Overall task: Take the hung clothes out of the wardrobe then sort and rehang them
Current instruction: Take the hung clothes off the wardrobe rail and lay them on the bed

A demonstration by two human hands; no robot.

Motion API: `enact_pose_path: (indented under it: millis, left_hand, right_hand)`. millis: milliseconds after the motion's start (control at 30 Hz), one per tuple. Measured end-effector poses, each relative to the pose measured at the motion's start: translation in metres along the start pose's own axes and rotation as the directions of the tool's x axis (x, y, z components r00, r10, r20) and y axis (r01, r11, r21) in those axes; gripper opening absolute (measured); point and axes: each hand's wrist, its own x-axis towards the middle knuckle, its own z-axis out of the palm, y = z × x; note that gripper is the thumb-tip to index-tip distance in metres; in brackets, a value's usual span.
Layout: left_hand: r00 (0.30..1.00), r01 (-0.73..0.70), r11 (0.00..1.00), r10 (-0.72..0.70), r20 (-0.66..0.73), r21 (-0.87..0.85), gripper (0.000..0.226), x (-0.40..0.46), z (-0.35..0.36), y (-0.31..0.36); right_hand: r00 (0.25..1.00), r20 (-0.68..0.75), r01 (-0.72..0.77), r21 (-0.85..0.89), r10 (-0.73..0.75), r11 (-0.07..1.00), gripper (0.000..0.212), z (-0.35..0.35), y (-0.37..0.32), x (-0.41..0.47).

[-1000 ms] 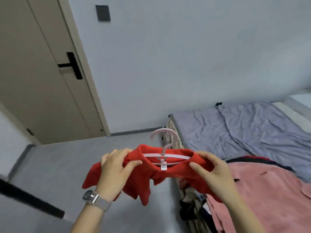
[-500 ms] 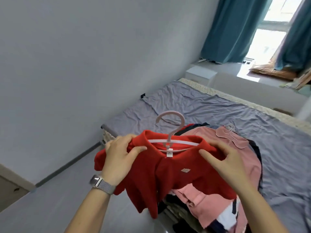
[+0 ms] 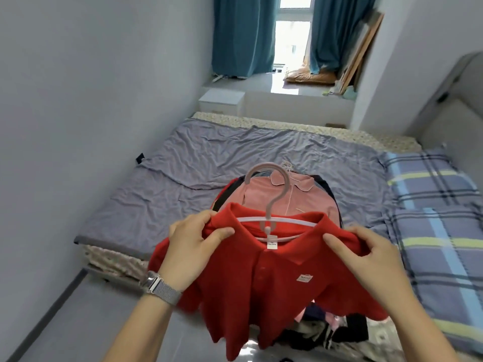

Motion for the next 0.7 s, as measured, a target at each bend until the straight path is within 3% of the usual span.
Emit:
enact_pose_path:
  millis: [200,300,400,467,567,700]
  left_hand:
    - [0.989,-0.08,0.995,0.087,0.116,-0.067,0.054,0.041,0.017,0.011]
    - [0.983,-0.166,0.985,0.161,0.088,0.056,0.055,0.083,0.026,0.02]
    - [0.984,-0.135,0.976,0.111,0.14,0.173,0.064,0.129,0.059,0.009]
    - [0.984,-0.09,0.971,0.052,0.17,0.221,0.069,0.154,0.086,-0.009]
    - [0.985,-0.053,0.977,0.017,0.171,0.205,0.063,0.197,0.112,-0.023]
    - [0.999,-0.035,0.969,0.031,0.019,0.243,0.05,0.279,0.142,-0.022]
  right_hand:
    - [0.998,-0.046,-0.033,-0.037,0.031,0.999,0.021,-0.036,-0.012,0.021]
    - [0.993,-0.114,-0.029,-0.05,0.024,0.998,0.029,-0.036,-0.006,0.063]
    - [0.99,-0.123,-0.08,-0.058,0.073,0.995,0.048,-0.014,0.022,0.112]
    - [0.989,-0.09,-0.12,-0.033,0.116,0.992,0.049,0.002,0.045,0.139]
    - [0.987,0.002,-0.159,0.03,0.159,0.987,0.032,0.015,0.071,0.186]
    - [0.968,0.12,-0.23,0.074,0.22,0.971,0.036,0.027,0.097,0.288]
